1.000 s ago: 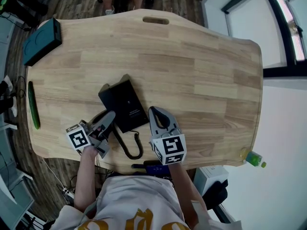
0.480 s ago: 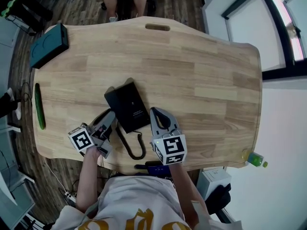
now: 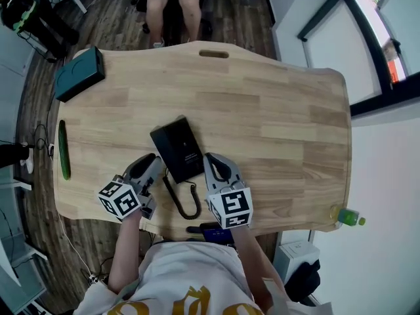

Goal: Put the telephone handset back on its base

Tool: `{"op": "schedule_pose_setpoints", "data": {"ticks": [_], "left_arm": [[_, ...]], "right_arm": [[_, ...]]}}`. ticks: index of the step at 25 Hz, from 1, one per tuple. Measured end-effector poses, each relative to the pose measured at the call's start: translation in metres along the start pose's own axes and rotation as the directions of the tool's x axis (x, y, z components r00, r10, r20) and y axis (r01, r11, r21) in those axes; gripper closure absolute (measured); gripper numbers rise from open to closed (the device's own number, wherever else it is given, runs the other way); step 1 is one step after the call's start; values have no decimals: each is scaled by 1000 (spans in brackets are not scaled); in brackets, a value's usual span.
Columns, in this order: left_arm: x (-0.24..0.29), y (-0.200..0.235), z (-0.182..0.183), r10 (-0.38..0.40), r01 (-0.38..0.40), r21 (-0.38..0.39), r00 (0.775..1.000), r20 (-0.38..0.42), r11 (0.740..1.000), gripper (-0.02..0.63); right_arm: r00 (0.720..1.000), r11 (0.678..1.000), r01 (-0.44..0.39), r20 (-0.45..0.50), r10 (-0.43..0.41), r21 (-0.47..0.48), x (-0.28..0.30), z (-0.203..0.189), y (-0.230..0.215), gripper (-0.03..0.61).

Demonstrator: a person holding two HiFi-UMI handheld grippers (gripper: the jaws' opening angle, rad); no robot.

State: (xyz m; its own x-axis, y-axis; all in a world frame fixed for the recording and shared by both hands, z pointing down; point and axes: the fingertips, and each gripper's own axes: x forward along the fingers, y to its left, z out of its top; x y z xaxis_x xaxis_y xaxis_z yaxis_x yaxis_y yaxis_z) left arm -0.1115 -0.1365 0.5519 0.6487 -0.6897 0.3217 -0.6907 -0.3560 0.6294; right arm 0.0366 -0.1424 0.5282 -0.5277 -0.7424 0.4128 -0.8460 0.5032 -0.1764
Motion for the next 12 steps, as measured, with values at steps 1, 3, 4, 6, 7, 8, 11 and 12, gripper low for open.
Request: {"op": "schedule_pose_setpoints", "data": {"ticks": [1,3,4,6,7,8,11,12], "left_arm": [[-1,-4,4,10,-10,32,1000,8,999,515],[-6,-11,14,35,-38,87,999,37,995,541],[-9,-15,19,45,-50,111,997,55,993,566],[-14,-24,29,51,-64,154,995,88,986,599],[-16,-28,34,50,-67,174,994,101,982,607],[-18,-32,39,53,-75,194,992,114,978,611],[-24,-37,48,121,-155,302,984,127,941,611],[-25,-38,47,153,-187,366,981,119,912,611]], "right_arm": [[1000,1000,0,7,0,-3,-2,3,1,575],[1000,1000,-1,20,1,-12,-7,9,5,575],[1000,1000,-2,25,3,-18,-9,11,7,575],[999,1000,-3,36,4,-29,-14,16,10,575],[999,999,-3,42,4,-34,-16,18,12,575],[999,999,-2,48,4,-39,-18,21,13,575],[998,998,1,66,3,-56,-26,30,17,575],[997,998,2,73,3,-62,-29,33,18,575]]}}
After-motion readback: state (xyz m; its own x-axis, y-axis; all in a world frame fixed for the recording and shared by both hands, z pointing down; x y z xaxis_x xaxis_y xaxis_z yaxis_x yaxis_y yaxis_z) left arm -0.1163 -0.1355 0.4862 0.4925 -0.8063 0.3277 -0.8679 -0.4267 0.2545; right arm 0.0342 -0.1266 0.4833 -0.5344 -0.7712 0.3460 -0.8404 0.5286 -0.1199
